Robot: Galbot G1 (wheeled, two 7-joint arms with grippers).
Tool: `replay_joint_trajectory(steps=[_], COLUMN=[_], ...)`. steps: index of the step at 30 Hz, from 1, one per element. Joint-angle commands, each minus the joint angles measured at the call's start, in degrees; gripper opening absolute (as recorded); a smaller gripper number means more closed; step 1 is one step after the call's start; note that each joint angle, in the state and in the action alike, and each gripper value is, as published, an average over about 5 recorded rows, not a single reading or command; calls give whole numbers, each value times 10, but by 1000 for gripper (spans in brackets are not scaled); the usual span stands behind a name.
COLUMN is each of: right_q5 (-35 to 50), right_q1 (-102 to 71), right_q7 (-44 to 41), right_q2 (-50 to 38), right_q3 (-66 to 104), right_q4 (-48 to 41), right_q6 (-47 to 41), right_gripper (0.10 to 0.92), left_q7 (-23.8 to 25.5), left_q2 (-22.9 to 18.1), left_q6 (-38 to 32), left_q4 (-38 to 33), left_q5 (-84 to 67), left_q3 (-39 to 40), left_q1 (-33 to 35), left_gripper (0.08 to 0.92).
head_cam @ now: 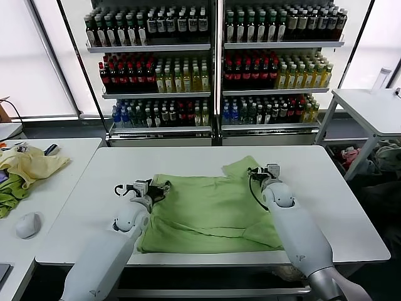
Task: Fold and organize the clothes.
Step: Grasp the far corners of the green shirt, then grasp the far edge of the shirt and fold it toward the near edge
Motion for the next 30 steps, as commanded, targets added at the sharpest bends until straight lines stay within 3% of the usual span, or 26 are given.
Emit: replay_joint_trajectory(steps=[1,15,19,30], right_q5=[13,30,31,49], right_q1=[11,-26,-51,-128], right_q7=[-7,-19,-21,-18], right_q2=[8,-22,-40,-85], right_q3=[-4,-7,-5,27], right_q4=[-26,62,120,268], right_q6=[-7,-10,-4,-3], right_gripper=[553,154,117,116], left_q7=[3,15,16,19], left_q2=[-3,27,41,79], left_q6=[1,-6,-18,-27], left_q4=[2,-40,-67,-192], left_q5=[-10,-53,-67,-78], left_q3=[4,-10,-18,-44], left_q1=[0,33,47,106], left_gripper=[550,147,89,86])
